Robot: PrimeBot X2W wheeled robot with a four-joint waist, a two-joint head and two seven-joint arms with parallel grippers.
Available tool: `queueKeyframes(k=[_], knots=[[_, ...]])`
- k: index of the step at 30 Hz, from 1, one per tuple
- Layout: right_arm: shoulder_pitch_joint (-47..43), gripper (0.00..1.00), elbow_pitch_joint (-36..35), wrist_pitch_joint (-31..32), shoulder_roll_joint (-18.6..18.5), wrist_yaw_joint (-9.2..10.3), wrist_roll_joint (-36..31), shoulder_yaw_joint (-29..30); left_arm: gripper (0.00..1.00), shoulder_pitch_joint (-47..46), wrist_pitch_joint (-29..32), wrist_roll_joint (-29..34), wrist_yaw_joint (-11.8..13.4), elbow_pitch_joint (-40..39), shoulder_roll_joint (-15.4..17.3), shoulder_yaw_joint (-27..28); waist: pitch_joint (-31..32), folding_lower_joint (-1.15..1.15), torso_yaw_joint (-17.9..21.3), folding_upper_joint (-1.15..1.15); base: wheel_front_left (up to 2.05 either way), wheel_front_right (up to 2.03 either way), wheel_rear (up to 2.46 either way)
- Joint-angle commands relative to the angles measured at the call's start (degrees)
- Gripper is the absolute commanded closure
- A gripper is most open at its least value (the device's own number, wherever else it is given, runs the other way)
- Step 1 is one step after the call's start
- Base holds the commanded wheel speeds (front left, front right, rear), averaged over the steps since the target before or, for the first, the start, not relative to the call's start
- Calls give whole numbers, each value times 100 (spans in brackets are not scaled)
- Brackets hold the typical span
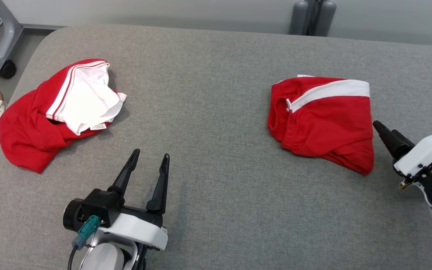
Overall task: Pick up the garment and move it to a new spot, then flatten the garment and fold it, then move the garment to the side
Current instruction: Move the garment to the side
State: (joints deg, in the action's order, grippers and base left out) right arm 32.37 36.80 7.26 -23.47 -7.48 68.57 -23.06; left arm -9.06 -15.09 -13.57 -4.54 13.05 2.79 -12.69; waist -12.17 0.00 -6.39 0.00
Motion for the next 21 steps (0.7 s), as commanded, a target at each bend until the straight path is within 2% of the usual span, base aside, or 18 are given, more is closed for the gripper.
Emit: queueKeyframes(k=[1, 6, 11, 21], knots=[[142, 0, 126, 137, -139, -3, 114, -49, 0, -120, -8, 48, -41, -3, 21, 5, -134, 0, -133, 0, 0, 0, 0], [485, 0, 424, 529, -364, -4, 425, -225, 0, -237, -8, 44, -58, -21, 21, -26, -358, 0, -311, 0, 0, 0, 0], [689, 0, 411, 814, -537, -4, 707, -404, 0, -326, -8, 42, -36, -96, 21, -42, -533, 0, -426, 0, 0, 0, 0], [953, 0, 384, 1037, -541, -3, 1072, -773, 0, -407, -8, 69, -54, -192, 22, -38, -768, 0, -509, 0, 0, 0, 0]])
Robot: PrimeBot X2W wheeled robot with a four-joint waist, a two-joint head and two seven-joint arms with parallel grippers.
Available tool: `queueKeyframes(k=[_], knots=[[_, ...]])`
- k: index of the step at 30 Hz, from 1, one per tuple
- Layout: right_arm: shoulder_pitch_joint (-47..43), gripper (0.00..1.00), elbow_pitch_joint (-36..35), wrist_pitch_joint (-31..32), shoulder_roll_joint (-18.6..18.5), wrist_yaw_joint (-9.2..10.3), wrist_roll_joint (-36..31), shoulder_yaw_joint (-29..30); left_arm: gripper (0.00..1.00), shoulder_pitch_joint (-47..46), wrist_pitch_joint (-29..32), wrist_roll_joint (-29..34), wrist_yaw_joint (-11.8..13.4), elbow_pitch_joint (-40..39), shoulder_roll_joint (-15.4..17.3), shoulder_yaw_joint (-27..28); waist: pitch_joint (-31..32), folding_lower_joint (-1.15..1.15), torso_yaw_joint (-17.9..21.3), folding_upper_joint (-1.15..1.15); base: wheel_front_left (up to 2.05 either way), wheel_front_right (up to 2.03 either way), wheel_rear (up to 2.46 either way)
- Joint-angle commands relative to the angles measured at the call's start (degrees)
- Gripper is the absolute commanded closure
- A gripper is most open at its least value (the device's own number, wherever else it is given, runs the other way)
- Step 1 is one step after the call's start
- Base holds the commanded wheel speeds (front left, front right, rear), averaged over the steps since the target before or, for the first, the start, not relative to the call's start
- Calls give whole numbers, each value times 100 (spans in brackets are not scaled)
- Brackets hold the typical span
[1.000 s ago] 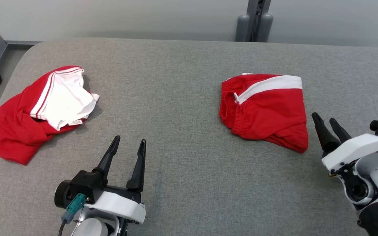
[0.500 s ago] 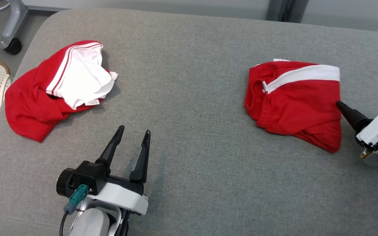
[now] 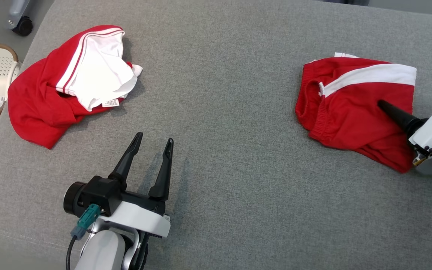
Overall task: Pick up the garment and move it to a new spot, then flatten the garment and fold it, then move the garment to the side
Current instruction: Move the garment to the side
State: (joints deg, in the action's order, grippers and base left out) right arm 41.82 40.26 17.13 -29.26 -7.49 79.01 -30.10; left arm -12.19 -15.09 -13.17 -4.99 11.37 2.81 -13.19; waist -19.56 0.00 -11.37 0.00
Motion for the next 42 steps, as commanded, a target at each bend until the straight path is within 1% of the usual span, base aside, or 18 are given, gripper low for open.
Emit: queueKeyframes(k=[1, 7, 8, 9, 10, 11, 14, 22, 24, 25, 30, 33, 38, 42], knots=[[40, 0, 42, 60, 56, -1, 53, -119, 0, -108, -8, 27, -9, -24, 20, 5, -45, 0, -16, 0, 0, 0, 0], [179, 0, 81, 14, 149, -1, 141, -375, 0, -147, -8, -15, 17, -12, 20, -37, -115, 0, -49, 0, 0, 0, 0], [193, 9, 82, 15, 158, -1, 148, -418, 0, -152, -8, -24, 25, -9, 20, -45, -121, 0, -52, 0, 0, 0, 0], [200, 53, 84, 7, 161, -1, 142, -464, 0, -158, -8, -29, 33, -3, 20, -52, -122, 0, -55, 0, 0, 0, 0], [211, 75, 87, -17, 152, -1, 144, -506, 0, -164, -8, -32, 39, 4, 20, -56, -120, 0, -56, 0, 0, 0, 0], [223, 100, 85, -39, 142, -1, 151, -539, 0, -168, -8, -37, 42, 9, 20, -59, -118, 0, -56, 0, 0, 0, 0], [252, 100, 99, -110, 106, -1, 166, -584, 0, -168, -8, -37, 47, 24, 20, -65, -100, 0, -54, 0, 0, 0, 0], [331, 100, 195, -322, -278, -1, -89, -1005, 0, -74, -8, -71, 62, 69, 19, -41, 79, 0, 33, 0, 0, 0, 0], [349, 100, 247, -355, -429, -1, -238, -1179, 0, -40, -8, -95, 74, 68, 20, -40, 129, 0, 66, 0, 0, 0, 0], [366, 100, 299, -415, -588, -1, -350, -1323, 0, -30, -8, -102, 88, 69, 20, -38, 166, 0, 97, 0, 0, 0, 0], [435, 100, 497, -625, -1074, -2, -645, -1610, 0, -2, -8, -167, 105, 38, 20, -49, 209, 0, 153, 0, 0, 0, 0], [463, 100, 737, -735, -1401, -1, -803, -1733, 0, -1, -8, -193, 118, 12, 20, -57, 180, 0, 163, 0, 0, 0, 0], [590, 100, 1208, -902, -1765, -1, -996, -1805, 0, -6, -8, -224, 125, -8, 20, -18, 85, 0, 180, 0, 0, 0, 0], [663, 100, 1574, -974, -1965, -1, -1137, -1882, 0, -4, -8, -212, 114, -10, 20, 11, 19, 0, 198, 0, 0, 0, 0]])
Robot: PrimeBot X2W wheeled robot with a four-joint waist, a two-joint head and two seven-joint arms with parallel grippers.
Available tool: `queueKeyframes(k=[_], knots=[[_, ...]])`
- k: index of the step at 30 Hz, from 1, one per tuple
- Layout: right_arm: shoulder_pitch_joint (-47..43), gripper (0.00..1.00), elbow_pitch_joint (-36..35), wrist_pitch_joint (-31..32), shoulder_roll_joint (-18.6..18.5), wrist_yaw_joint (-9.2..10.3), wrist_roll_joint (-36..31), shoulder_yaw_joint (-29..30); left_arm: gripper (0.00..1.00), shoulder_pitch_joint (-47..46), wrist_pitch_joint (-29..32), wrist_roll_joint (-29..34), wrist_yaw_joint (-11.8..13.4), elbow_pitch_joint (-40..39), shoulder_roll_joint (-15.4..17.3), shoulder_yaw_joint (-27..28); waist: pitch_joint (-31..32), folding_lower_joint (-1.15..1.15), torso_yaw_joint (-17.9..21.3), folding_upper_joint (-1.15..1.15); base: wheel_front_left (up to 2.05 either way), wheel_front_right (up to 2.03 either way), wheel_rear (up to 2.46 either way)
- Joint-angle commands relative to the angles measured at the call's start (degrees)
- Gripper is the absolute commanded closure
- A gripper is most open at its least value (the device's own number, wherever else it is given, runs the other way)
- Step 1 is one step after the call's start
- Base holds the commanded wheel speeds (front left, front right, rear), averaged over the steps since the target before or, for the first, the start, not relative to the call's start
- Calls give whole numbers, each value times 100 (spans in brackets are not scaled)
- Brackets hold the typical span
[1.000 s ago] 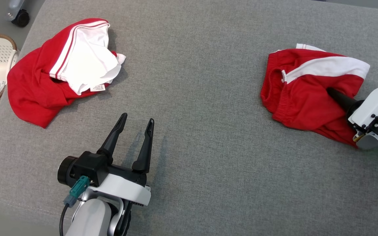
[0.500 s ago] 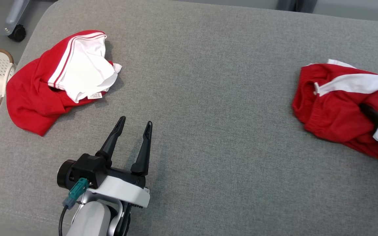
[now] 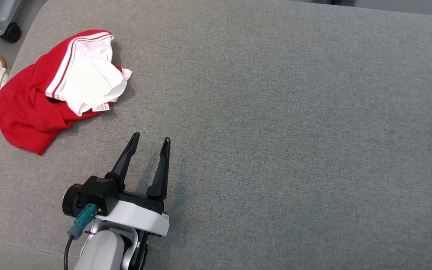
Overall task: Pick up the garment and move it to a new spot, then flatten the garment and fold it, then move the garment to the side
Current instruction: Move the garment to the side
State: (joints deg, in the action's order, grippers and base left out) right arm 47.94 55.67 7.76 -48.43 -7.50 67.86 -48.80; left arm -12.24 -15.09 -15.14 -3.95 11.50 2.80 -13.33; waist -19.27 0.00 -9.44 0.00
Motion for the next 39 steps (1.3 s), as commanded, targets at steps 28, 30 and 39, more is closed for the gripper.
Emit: queueKeyframes(k=[28, 30, 39], knots=[[214, 100, 1839, -423, 65, 0, -782, -2, 0, -15, -8, 164, -94, 32, 21, 210, -188, 0, 245, 0, 0, 0, 0], [175, 100, 1831, -404, 65, 0, -798, 78, 0, -7, -8, 168, -99, 40, 21, 212, -180, 0, 248, 0, 0, 0, 0], [114, 0, 1827, -557, 212, 0, -908, 365, 0, 41, -8, 210, -116, 110, 21, 225, -99, 0, 288, 0, 0, 0, 0]])
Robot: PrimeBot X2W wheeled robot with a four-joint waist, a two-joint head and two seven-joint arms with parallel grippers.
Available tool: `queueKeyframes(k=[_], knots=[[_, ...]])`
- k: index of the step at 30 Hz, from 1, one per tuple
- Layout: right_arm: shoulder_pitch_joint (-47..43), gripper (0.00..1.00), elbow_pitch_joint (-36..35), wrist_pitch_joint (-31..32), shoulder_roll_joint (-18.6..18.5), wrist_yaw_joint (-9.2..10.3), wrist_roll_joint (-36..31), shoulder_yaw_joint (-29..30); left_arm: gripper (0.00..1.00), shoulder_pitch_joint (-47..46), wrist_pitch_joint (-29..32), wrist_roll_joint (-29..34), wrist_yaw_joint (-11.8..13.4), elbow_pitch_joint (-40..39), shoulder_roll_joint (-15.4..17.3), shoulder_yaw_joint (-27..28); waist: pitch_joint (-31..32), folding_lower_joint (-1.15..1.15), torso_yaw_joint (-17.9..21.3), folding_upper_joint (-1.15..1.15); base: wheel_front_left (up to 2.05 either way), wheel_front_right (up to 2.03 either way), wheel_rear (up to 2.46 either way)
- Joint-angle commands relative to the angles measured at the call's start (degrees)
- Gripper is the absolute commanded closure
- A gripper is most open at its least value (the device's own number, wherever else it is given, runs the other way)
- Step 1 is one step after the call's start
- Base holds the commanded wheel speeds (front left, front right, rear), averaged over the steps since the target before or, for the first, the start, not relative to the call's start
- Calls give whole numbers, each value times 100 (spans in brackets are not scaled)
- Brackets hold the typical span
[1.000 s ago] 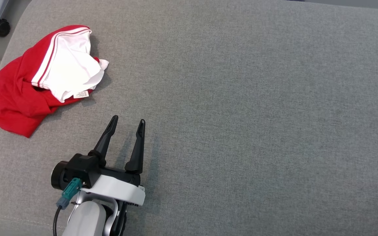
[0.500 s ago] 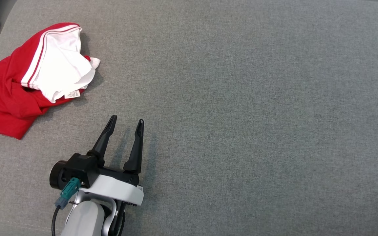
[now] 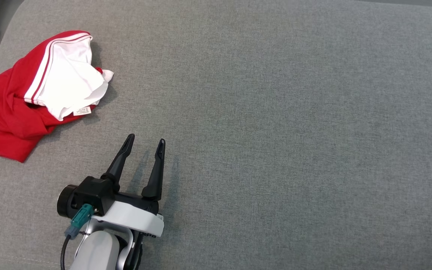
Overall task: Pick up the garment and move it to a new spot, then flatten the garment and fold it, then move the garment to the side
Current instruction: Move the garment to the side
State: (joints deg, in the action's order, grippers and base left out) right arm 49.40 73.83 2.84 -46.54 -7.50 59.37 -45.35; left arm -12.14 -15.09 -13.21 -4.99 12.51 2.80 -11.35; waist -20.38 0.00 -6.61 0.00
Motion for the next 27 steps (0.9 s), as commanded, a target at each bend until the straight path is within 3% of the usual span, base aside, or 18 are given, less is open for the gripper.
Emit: queueKeyframes(k=[1, 27], knots=[[-23, 0, 14, -83, 6, 0, -78, 43, 0, 33, -8, 19, -16, 18, 21, 25, 22, 0, 6, 0, 0, 0, 0], [505, 0, 15, -241, -415, 0, -1409, 434, 0, 100, -8, -60, 7, 53, 21, 48, 246, 0, -55, 0, 0, 0, 0]])
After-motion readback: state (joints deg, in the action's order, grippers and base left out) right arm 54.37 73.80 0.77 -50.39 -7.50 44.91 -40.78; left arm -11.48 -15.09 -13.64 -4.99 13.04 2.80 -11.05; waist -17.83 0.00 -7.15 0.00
